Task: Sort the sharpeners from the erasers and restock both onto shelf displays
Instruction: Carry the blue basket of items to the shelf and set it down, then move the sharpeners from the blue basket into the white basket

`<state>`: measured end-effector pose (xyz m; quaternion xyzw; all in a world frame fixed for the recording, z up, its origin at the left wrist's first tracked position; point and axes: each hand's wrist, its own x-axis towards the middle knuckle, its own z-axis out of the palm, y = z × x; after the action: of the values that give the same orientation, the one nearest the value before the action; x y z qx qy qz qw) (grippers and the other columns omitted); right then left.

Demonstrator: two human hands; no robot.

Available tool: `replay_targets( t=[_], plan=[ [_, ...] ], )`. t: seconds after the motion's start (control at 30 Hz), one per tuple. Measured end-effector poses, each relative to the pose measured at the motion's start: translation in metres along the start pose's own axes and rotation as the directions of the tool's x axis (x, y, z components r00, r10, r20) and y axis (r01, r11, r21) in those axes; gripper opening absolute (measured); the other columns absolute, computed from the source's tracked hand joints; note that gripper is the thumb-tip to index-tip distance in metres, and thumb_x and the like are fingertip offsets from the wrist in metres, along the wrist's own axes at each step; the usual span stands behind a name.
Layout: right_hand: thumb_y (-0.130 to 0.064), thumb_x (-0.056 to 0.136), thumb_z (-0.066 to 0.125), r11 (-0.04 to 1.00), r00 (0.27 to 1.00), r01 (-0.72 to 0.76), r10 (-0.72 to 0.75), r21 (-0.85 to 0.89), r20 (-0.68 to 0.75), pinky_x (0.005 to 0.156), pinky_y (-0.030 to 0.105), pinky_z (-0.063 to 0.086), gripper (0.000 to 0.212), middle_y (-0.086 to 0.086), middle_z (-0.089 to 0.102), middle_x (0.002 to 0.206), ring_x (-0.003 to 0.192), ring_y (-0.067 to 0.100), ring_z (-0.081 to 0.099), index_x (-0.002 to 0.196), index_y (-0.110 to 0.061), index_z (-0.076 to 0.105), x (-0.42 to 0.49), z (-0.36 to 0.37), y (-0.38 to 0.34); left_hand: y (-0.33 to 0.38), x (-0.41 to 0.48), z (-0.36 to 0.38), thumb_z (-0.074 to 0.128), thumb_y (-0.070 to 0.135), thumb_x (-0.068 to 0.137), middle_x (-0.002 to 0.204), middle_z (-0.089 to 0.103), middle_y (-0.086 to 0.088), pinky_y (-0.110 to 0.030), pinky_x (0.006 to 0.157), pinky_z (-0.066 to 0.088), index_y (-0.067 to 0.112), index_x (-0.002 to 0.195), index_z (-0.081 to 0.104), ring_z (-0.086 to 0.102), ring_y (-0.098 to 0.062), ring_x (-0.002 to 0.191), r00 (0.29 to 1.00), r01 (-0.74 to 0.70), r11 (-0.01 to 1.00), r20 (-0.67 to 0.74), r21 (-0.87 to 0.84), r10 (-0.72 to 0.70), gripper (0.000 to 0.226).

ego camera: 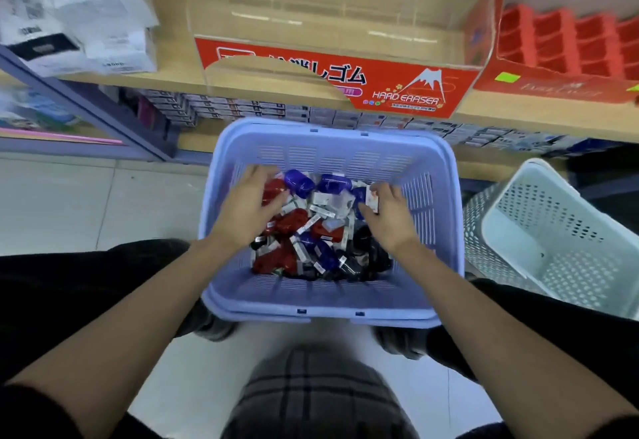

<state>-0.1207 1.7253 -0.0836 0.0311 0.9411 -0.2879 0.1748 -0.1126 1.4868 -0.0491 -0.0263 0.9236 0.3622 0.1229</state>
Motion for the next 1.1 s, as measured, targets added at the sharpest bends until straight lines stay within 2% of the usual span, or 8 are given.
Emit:
replay_targets(
  t=[0.13, 0.27, 0.43, 0.6, 0.73, 0.83, 1.0, 1.1],
  plan=[
    [-0.017, 0.093, 0.058, 0.871, 0.906, -0.406, 0.424, 0.275, -0.007, 0.093, 0.037, 0.041, 0.045, 0.018, 0.039, 0.136, 0.116, 0.038, 0.051, 0.132, -0.004, 0.039, 0.019, 0.03, 0.02, -0.014, 0.024, 0.046, 0.067, 0.013, 0.085, 0.123, 0.05, -0.01, -0.014, 0.09, 0.03, 0.004, 0.123, 0.055, 0.047, -0.016, 0.114, 0.988, 0.052, 0.99, 0.153, -0.129, -0.032, 0.041],
    [-0.019, 0.09, 0.063, 0.865, 0.91, -0.409, 0.41, 0.291, 0.061, 0.094, 0.032, 0.039, 0.056, 0.019, 0.041, 0.136, 0.12, 0.034, 0.047, 0.137, -0.005, 0.035, 0.039, 0.041, 0.039, -0.042, 0.056, 0.066, 0.065, 0.013, 0.087, 0.146, 0.038, -0.009, -0.023, 0.107, 0.027, 0.009, 0.14, 0.042, 0.038, -0.026, 0.132, 0.974, -0.064, 0.994, 0.224, 0.084, 0.043, 0.058],
    [-0.022, 0.084, 0.07, 0.902, 0.922, -0.386, 0.377, 0.193, 0.083, 0.096, 0.034, 0.038, 0.065, 0.019, 0.04, 0.136, 0.124, 0.033, 0.042, 0.137, -0.006, 0.035, 0.063, 0.051, 0.042, -0.054, 0.074, 0.076, 0.063, 0.015, 0.088, 0.14, 0.041, -0.011, -0.042, 0.095, 0.038, 0.013, 0.141, 0.042, 0.045, -0.035, 0.117, 0.971, -0.191, 0.897, 0.209, 0.398, 0.114, 0.057],
    [-0.012, 0.078, 0.071, 0.917, 0.916, -0.379, 0.352, 0.126, 0.19, 0.102, 0.04, 0.041, 0.061, 0.018, 0.033, 0.135, 0.118, 0.035, 0.046, 0.132, -0.013, 0.043, 0.059, 0.051, 0.053, -0.049, 0.078, 0.084, 0.065, 0.035, 0.085, 0.13, 0.042, -0.011, -0.043, 0.092, 0.034, 0.017, 0.134, 0.046, 0.041, -0.031, 0.117, 0.986, -0.065, 0.868, 0.165, 0.492, -0.02, 0.055],
    [-0.029, 0.095, 0.054, 0.753, 0.887, -0.459, 0.36, 0.471, 0.289, 0.074, 0.017, 0.047, 0.032, 0.003, 0.05, 0.117, 0.1, 0.015, 0.052, 0.124, -0.015, 0.051, 0.035, 0.034, 0.058, -0.044, 0.06, 0.09, 0.073, 0.035, 0.079, 0.116, 0.05, -0.01, -0.039, 0.089, 0.035, 0.01, 0.118, 0.053, 0.046, -0.029, 0.112, 0.992, 0.057, 0.965, 0.093, 0.256, -0.083, 0.05],
    [-0.026, 0.101, 0.042, 0.683, 0.878, -0.477, 0.406, 0.553, 0.255, 0.059, 0.017, 0.041, 0.024, 0.0, 0.056, 0.108, 0.09, 0.02, 0.058, 0.118, -0.013, 0.052, 0.031, 0.033, 0.062, -0.035, 0.046, 0.094, 0.077, 0.027, 0.076, 0.105, 0.056, -0.005, -0.036, 0.083, 0.047, 0.009, 0.106, 0.052, 0.055, -0.022, 0.097, 0.988, 0.132, 0.985, 0.096, -0.108, -0.122, 0.043],
    [-0.011, 0.088, 0.065, 0.698, 0.858, -0.514, 0.418, 0.498, 0.299, 0.094, 0.032, 0.046, 0.038, 0.014, 0.059, 0.115, 0.109, 0.027, 0.058, 0.122, 0.0, 0.052, 0.055, 0.045, 0.053, -0.017, 0.047, 0.093, 0.073, 0.021, 0.08, 0.098, 0.06, 0.005, -0.012, 0.071, 0.046, 0.012, 0.108, 0.046, 0.057, -0.002, 0.086, 0.922, 0.385, 0.793, 0.238, -0.471, -0.306, 0.039],
    [-0.008, 0.085, 0.068, 0.691, 0.853, -0.521, 0.433, 0.501, 0.291, 0.096, 0.041, 0.049, 0.029, 0.015, 0.062, 0.109, 0.105, 0.029, 0.06, 0.11, -0.001, 0.056, 0.065, 0.053, 0.053, -0.019, 0.051, 0.092, 0.071, 0.019, 0.081, 0.098, 0.061, 0.005, -0.009, 0.069, 0.049, 0.011, 0.109, 0.05, 0.059, -0.004, 0.089, 0.888, 0.458, 0.692, 0.322, -0.558, -0.328, 0.035]
  ],
)
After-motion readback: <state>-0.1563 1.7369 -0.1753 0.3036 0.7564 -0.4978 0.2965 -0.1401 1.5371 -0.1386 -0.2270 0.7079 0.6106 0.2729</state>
